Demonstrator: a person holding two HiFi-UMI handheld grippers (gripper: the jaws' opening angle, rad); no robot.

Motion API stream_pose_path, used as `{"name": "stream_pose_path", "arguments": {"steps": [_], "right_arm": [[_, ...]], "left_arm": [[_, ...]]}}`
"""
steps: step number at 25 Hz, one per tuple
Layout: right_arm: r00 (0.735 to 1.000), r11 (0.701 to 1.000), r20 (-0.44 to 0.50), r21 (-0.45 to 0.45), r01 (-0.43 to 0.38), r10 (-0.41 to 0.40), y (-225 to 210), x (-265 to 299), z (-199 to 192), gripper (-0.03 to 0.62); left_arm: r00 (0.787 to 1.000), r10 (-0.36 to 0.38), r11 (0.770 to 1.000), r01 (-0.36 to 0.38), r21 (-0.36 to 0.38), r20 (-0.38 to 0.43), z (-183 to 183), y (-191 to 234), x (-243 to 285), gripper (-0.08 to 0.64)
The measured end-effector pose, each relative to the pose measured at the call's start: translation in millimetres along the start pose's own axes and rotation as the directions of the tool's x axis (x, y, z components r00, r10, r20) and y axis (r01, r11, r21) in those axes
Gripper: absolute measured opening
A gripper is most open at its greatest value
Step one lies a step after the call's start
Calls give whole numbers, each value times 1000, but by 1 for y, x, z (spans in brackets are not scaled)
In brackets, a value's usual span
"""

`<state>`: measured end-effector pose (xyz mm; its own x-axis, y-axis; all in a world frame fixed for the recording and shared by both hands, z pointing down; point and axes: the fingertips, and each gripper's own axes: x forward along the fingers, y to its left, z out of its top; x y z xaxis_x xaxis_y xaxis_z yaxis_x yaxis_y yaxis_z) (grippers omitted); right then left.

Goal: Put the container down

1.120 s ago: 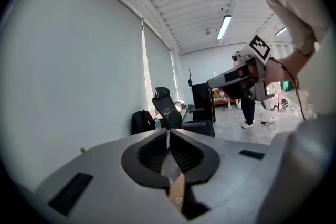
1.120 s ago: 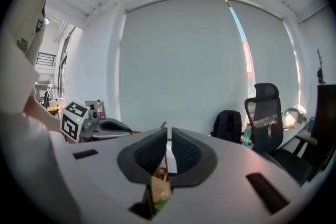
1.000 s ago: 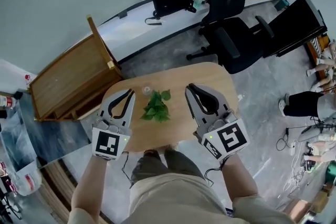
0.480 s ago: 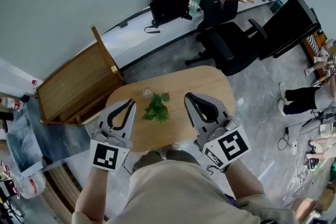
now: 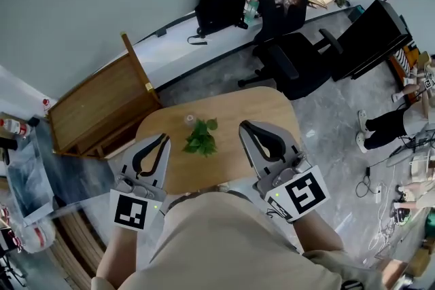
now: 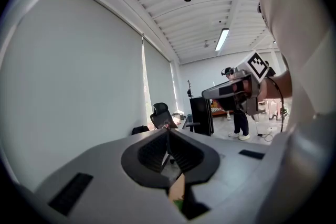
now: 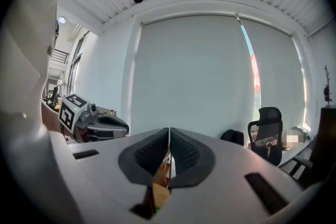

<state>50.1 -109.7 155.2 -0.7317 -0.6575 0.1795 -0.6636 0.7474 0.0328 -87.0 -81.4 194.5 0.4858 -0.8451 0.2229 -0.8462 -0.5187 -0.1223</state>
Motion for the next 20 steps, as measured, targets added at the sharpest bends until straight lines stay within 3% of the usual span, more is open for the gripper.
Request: {"name": "stream_pose_path", "arguments": {"steps": [6,12,20], "right_arm": [[1000,999,-11,-30,24,-24,-4,-7,4,-2],[998,997,47,-71,39,-36,3,-2,20,-2],[998,999,56,-37,27,-25,4,-3,22,-2]], "left_arm": [[999,33,998,-33,47,1,5,-2,-5,18],[998,46,996,-49,74,40,22,4,-5,18],[996,54,994,-60,89,64,36,4,-3,18]]}}
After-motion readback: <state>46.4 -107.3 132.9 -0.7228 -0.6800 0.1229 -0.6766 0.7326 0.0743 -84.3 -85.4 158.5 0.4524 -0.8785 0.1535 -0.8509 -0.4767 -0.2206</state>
